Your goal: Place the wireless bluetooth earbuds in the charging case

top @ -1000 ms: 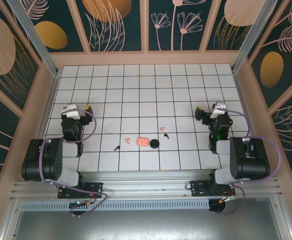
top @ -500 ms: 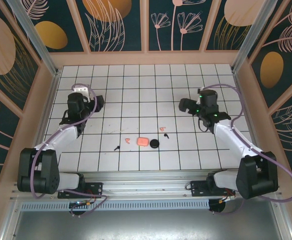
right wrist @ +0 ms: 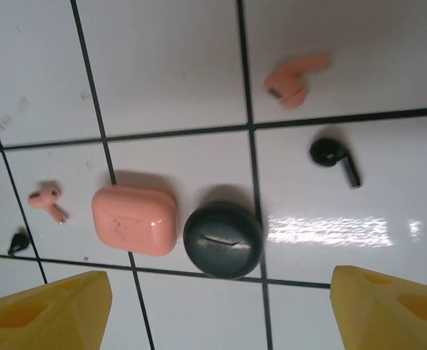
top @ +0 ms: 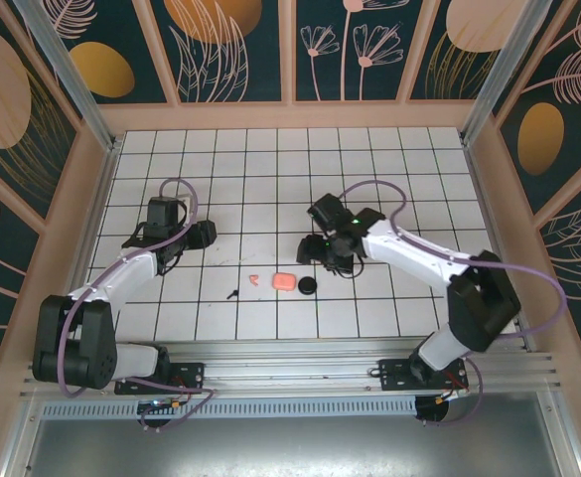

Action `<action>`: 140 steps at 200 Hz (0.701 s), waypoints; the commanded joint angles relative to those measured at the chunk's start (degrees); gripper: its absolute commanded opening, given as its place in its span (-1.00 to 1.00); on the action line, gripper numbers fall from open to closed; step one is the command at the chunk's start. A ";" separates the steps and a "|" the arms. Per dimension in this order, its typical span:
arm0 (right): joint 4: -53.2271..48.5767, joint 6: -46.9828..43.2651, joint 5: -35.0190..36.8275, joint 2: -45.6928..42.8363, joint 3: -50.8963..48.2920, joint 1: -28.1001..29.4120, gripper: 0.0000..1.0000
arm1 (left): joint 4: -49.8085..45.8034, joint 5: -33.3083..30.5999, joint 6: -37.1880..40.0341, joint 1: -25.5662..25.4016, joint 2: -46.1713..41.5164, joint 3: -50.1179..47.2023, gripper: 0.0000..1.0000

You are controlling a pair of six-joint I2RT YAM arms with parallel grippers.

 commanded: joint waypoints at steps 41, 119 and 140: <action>-9.65 1.02 0.66 13.15 8.70 3.49 0.45 | -2.88 -0.82 2.07 -0.28 -0.92 1.28 0.19; -8.89 -0.31 -2.17 16.37 8.07 3.93 0.41 | -2.54 -0.98 1.64 -0.28 -1.93 0.60 0.18; -9.05 -0.93 -2.05 16.92 8.23 3.98 0.41 | -2.01 -0.93 1.26 -0.26 -2.05 0.14 0.18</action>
